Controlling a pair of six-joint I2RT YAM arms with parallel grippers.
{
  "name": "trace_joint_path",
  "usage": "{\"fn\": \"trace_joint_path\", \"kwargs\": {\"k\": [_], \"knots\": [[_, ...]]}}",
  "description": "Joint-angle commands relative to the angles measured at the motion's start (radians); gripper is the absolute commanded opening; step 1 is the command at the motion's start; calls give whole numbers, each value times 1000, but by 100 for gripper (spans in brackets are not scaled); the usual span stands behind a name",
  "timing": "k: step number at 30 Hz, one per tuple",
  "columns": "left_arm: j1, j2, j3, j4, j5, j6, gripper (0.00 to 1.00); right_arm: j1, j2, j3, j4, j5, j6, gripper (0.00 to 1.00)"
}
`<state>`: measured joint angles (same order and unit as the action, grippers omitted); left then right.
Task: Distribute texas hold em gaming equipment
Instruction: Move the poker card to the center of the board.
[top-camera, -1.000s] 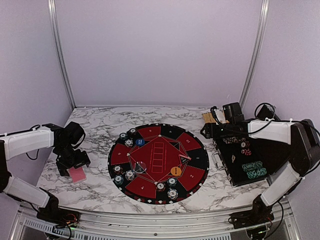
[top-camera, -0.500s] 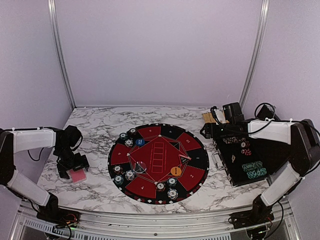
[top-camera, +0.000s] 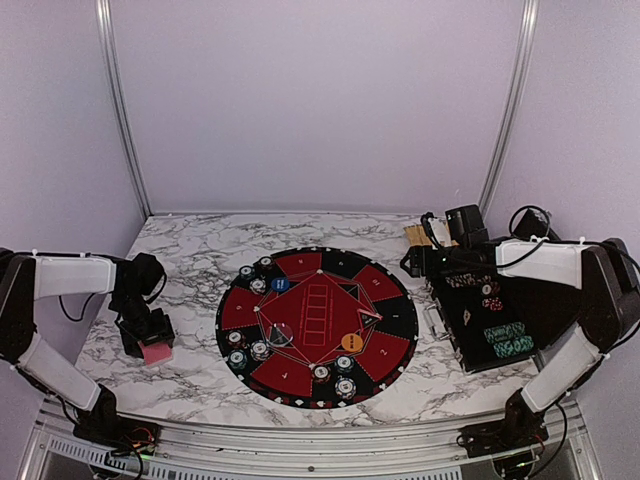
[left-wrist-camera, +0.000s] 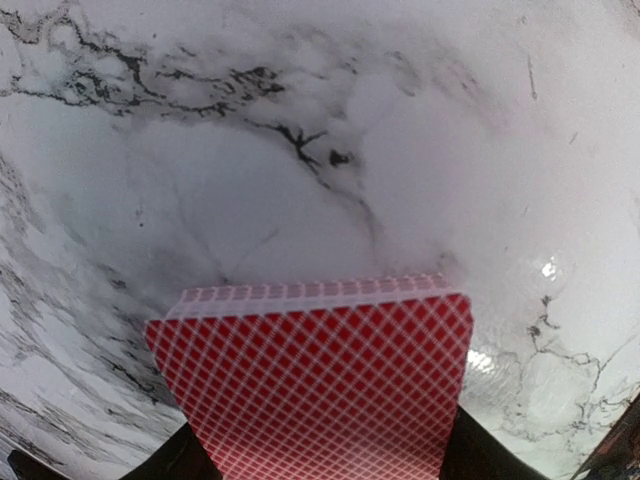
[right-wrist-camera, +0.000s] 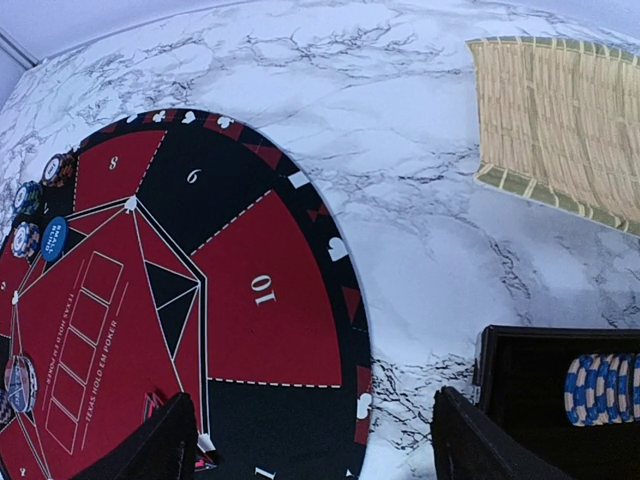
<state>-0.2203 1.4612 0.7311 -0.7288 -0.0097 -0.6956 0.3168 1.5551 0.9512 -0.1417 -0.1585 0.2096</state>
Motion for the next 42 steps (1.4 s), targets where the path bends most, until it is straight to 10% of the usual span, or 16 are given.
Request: {"fn": "trace_joint_path", "kwargs": {"k": [1, 12, 30, 42], "knots": [[-4, 50, -36, 37, 65, -1, 70, 7, 0, 20, 5, 2, -5, 79], [-71, 87, 23, 51, 90, -42, 63, 7, 2, 21, 8, 1, -4, 78], [-119, 109, 47, 17, 101, -32, 83, 7, 0, 18, 9, -2, -2, 78], [-119, 96, 31, 11, 88, -69, 69, 7, -6, 17, 10, -9, -2, 78]]}}
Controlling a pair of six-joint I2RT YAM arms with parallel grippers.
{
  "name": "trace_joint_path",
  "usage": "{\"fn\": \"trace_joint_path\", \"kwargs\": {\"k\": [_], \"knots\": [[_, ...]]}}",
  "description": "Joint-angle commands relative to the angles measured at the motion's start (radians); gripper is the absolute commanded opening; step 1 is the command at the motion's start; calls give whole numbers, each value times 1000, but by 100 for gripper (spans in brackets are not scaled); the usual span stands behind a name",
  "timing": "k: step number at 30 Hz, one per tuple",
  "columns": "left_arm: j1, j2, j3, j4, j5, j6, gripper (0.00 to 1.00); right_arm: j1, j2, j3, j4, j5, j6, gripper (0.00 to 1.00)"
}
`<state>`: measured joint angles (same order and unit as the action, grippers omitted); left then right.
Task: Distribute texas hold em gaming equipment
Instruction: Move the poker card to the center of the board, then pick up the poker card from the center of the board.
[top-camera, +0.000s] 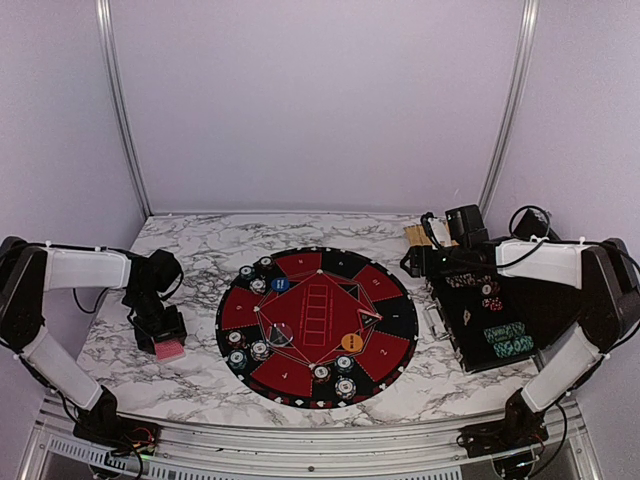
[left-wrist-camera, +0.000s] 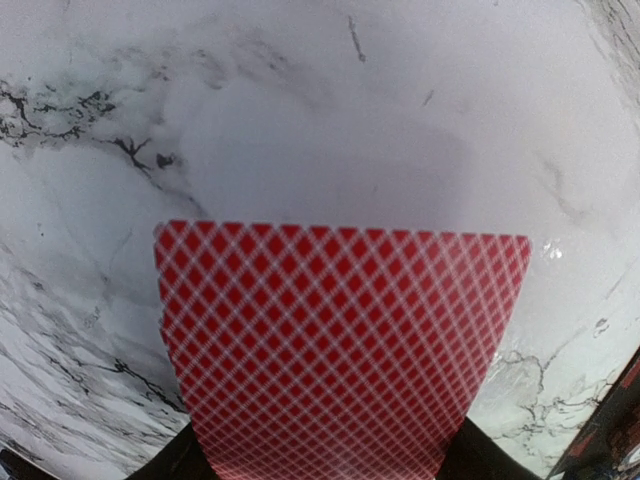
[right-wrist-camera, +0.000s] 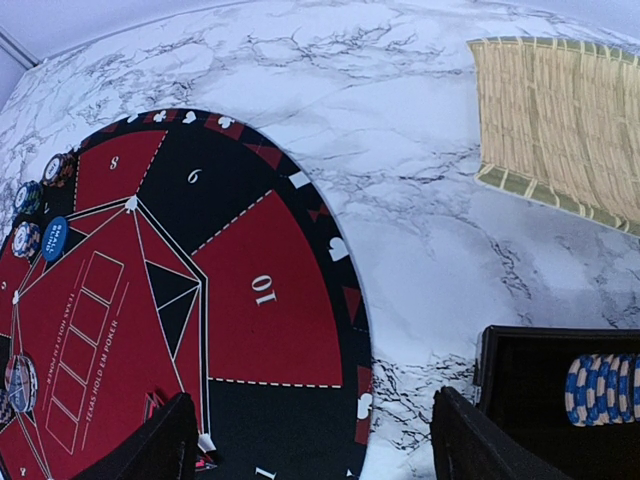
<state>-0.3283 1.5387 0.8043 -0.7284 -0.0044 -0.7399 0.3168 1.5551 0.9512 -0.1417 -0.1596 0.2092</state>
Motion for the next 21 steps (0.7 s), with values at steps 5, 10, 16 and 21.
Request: {"fn": "trace_joint_path", "kwargs": {"k": [5, 10, 16, 21], "knots": [[-26, 29, -44, 16, 89, -28, 69, 6, -6, 17, 10, -8, -1, 78], [-34, 23, -53, 24, 94, -23, 71, 7, -13, 15, 11, -7, -1, 78], [-45, 21, -49, 30, 87, -7, 56, 8, -13, 15, 11, -8, 0, 78], [-48, 5, -37, 27, 78, 15, 51, 7, -11, 16, 11, -8, -1, 78]]}}
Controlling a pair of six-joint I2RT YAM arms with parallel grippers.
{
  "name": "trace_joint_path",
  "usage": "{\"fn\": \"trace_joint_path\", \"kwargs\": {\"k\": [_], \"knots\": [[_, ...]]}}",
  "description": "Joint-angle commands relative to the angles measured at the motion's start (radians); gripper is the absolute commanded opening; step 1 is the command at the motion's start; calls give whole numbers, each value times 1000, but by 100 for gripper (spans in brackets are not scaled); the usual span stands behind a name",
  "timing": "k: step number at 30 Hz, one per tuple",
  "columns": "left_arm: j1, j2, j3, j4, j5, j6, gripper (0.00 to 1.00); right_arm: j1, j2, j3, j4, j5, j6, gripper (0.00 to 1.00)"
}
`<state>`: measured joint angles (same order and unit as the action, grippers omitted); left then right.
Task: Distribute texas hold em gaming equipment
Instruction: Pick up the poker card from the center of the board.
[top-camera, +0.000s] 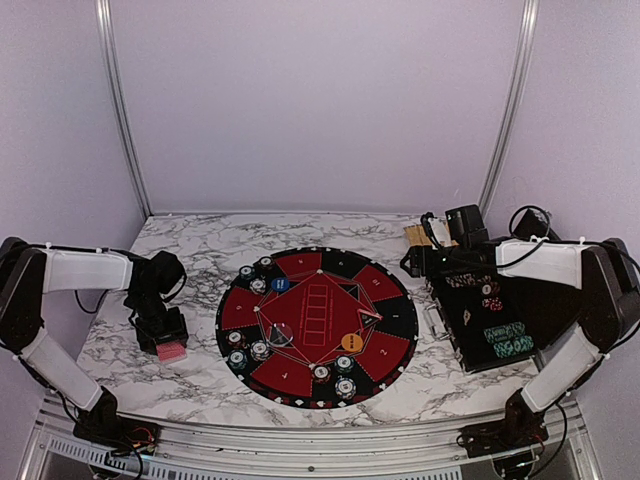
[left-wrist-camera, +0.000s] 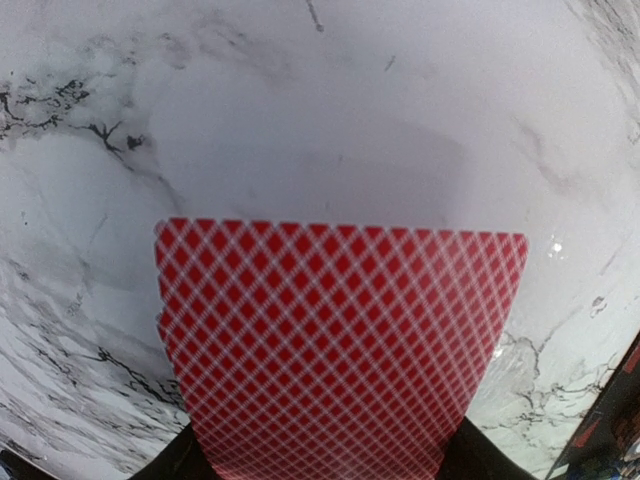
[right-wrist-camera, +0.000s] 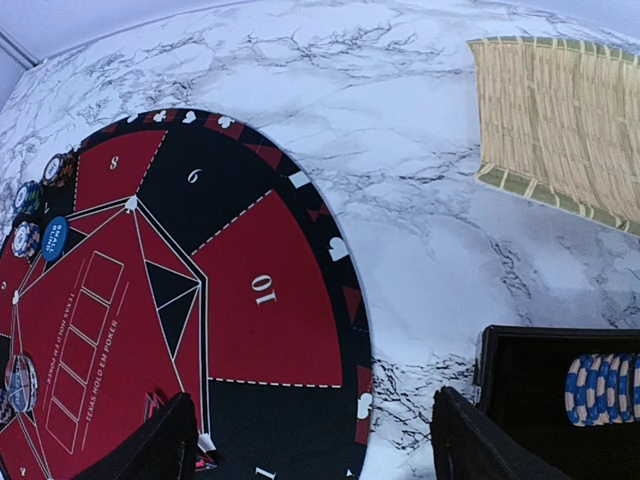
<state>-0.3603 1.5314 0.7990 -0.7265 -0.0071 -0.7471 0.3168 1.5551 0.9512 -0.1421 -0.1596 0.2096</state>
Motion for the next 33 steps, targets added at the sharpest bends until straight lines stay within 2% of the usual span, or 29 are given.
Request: {"fn": "trace_joint_path", "kwargs": {"k": [1, 3, 11, 19, 28, 33], "knots": [[-17, 10, -25, 21, 74, 32, 50, 7, -11, 15, 12, -8, -1, 78], [-20, 8, -7, 9, 61, 53, 46, 7, -9, 15, 12, -9, 1, 78], [-38, 26, 87, -63, 26, 155, 44, 8, -2, 15, 13, -21, 3, 78], [-68, 50, 213, -159, -26, 267, 44, 23, 13, 21, 29, -118, 20, 78], [-199, 105, 377, -264, -11, 361, 44, 107, 50, 81, 28, -243, 74, 78], [-278, 137, 456, -292, 2, 390, 44, 163, 90, 108, 96, -411, 165, 76]]}}
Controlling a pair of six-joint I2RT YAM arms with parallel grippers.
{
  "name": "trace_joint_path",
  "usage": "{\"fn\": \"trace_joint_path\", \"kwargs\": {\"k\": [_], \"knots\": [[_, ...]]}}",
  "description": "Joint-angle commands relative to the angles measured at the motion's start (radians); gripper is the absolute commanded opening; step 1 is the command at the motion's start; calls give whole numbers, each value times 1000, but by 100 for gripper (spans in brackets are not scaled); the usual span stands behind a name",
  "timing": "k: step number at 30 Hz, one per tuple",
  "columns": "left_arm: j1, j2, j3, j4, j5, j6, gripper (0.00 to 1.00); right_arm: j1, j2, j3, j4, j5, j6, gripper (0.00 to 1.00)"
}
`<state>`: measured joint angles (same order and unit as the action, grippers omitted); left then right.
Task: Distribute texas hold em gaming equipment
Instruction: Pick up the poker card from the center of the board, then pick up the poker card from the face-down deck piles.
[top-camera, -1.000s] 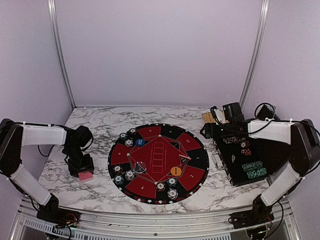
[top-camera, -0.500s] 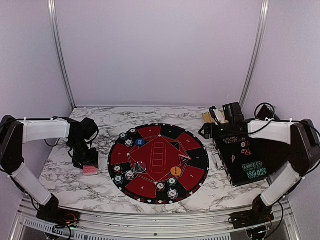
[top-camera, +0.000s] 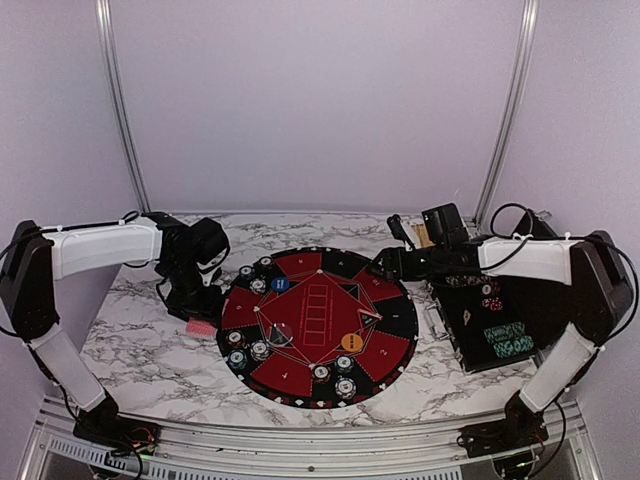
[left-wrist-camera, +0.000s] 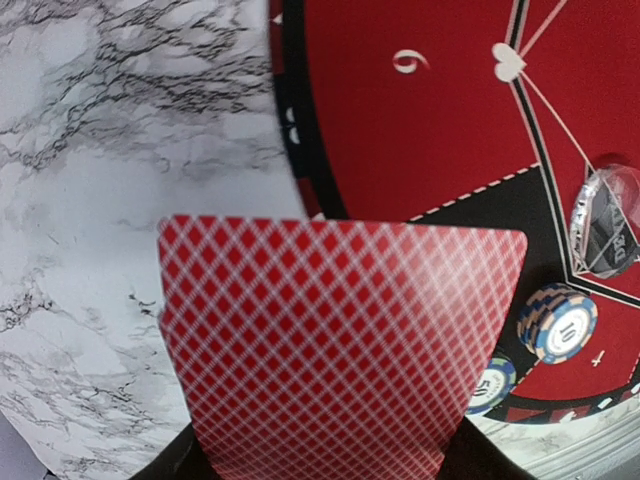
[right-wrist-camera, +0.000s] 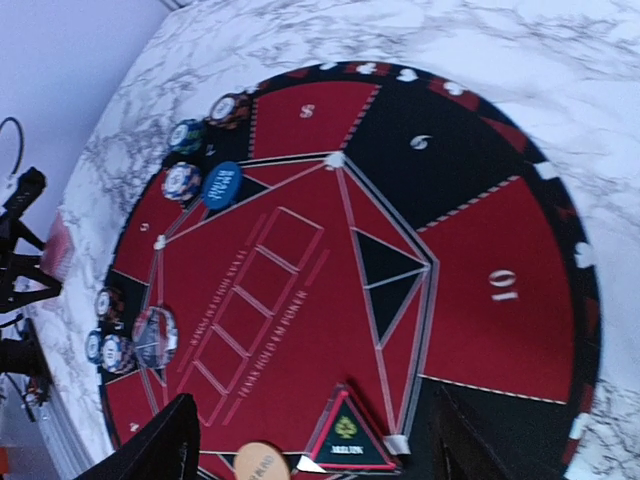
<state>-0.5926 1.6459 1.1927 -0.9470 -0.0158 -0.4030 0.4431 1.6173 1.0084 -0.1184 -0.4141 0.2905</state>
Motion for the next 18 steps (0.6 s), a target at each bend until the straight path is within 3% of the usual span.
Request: {"fn": "trace_joint_path", "kwargs": {"k": [1, 11, 18], "knots": [[-64, 29, 81, -74, 11, 53, 44, 47, 38, 57, 90, -204, 105, 76], [-217, 115, 258, -140, 70, 125, 45, 175, 182, 100, 292, -402, 334, 73], [-284, 142, 313, -154, 88, 146, 45, 255, 253, 112, 409, -446, 447, 69]]}}
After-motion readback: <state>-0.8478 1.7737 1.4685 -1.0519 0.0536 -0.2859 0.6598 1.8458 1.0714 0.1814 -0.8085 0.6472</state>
